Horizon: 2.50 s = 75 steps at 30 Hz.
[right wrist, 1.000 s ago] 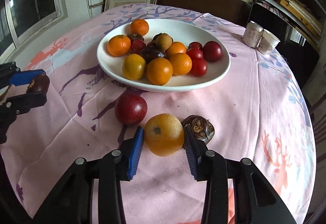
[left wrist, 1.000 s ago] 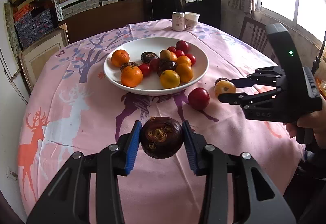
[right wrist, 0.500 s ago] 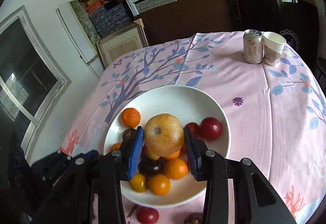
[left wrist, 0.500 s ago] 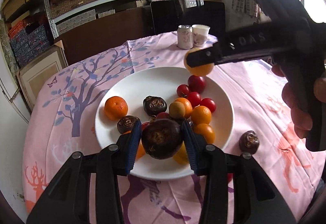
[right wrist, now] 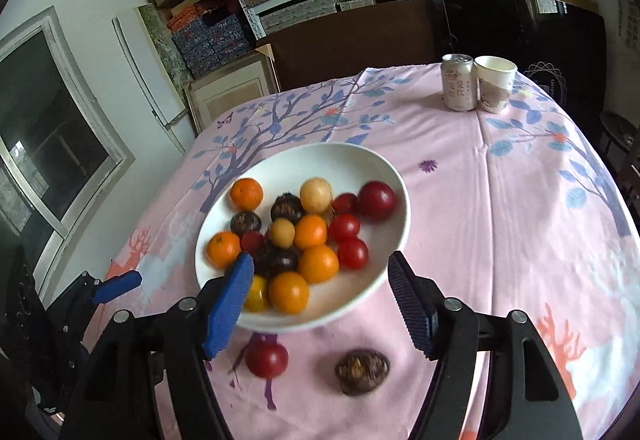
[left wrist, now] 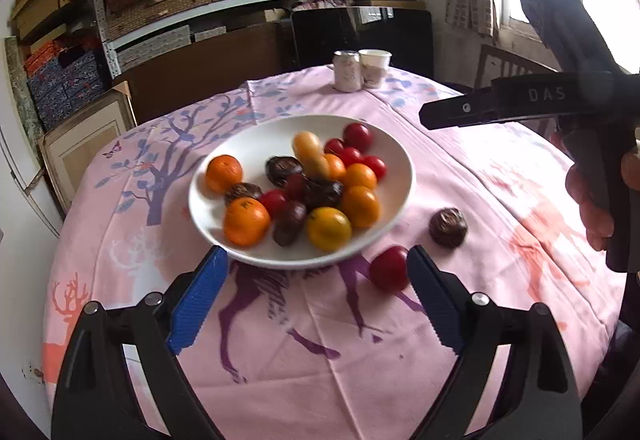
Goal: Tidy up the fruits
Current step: 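Grasp the last red tomato with the left tool, then place the red tomato with the left tool while the right tool places the last dark fruit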
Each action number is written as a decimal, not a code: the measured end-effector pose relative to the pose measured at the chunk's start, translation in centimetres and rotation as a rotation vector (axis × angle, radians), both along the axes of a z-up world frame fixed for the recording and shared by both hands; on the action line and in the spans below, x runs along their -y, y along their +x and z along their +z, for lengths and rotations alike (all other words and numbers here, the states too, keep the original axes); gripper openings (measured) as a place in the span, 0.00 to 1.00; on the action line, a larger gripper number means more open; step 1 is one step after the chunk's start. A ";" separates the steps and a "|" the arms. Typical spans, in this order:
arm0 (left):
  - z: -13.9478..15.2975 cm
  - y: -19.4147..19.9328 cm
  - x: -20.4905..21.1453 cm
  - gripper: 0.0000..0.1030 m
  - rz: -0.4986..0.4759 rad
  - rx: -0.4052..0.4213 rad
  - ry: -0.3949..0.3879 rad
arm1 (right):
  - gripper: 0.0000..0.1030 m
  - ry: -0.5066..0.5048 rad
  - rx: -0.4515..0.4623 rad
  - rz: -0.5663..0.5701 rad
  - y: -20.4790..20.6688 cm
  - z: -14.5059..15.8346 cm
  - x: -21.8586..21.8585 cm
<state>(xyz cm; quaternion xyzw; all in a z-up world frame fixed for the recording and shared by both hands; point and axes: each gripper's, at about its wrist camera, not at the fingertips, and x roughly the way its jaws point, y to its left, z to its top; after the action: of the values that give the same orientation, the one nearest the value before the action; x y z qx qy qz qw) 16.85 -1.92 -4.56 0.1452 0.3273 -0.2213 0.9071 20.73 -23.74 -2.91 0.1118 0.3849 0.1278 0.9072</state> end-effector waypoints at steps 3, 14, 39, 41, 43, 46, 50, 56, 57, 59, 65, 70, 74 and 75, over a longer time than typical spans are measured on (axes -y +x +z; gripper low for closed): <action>-1.6 -1.0 2.3 0.86 -0.021 -0.013 0.035 | 0.69 -0.030 0.018 -0.041 -3.1 -0.6 1.2; -4.7 0.9 7.5 0.27 -0.053 -0.059 0.123 | 0.69 -0.043 -0.030 -0.067 -5.1 -2.1 3.5; -6.7 2.9 6.5 0.36 -0.004 -0.178 0.075 | 0.68 -0.191 -0.104 -0.058 -3.3 -5.3 1.6; -6.2 2.2 5.6 0.36 -0.017 -0.192 0.038 | 0.68 -0.203 -0.103 -0.045 -3.4 -5.3 1.6; -5.2 0.8 4.5 0.36 -0.022 -0.170 0.022 | 0.68 -0.219 -0.102 -0.027 -3.1 -5.3 1.2; -3.1 -1.4 1.8 0.36 -0.013 -0.153 -0.044 | 0.68 -0.259 -0.106 0.026 -2.3 -5.7 -0.7; -0.9 -3.4 -1.1 0.37 0.014 -0.124 -0.071 | 0.68 -0.369 -0.151 0.080 -0.6 -7.3 -3.9; 0.1 -4.5 -3.7 0.37 0.069 -0.095 -0.066 | 0.44 -0.311 -0.156 0.087 -0.3 -7.4 -4.4; 0.2 -4.6 -4.0 0.37 0.073 -0.094 -0.069 | 0.44 -0.300 -0.132 0.092 -0.9 -6.8 -4.4; 0.2 -4.5 -4.4 0.37 0.079 -0.093 -0.077 | 0.44 -0.272 -0.104 0.105 -2.0 -5.5 -4.2; 1.4 -2.4 -4.3 0.37 0.063 -0.079 -0.114 | 0.44 -0.133 -0.072 0.082 -0.6 -1.6 -1.5; 2.9 4.3 -2.0 0.37 0.063 -0.056 -0.120 | 0.44 -0.072 -0.050 0.067 6.8 2.0 -2.1; 1.8 10.2 -0.5 0.37 0.107 -0.080 -0.106 | 0.44 -0.027 -0.103 0.062 12.4 1.2 -3.9; 1.4 11.1 -0.3 0.37 0.116 -0.089 -0.098 | 0.44 -0.023 -0.108 0.055 13.2 0.9 -4.2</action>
<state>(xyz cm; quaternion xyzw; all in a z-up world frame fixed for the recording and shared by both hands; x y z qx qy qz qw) 27.92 -1.62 -3.11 0.0715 0.3637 -0.1902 0.9091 33.89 -19.51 -1.99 0.0977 0.4377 0.1420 0.8824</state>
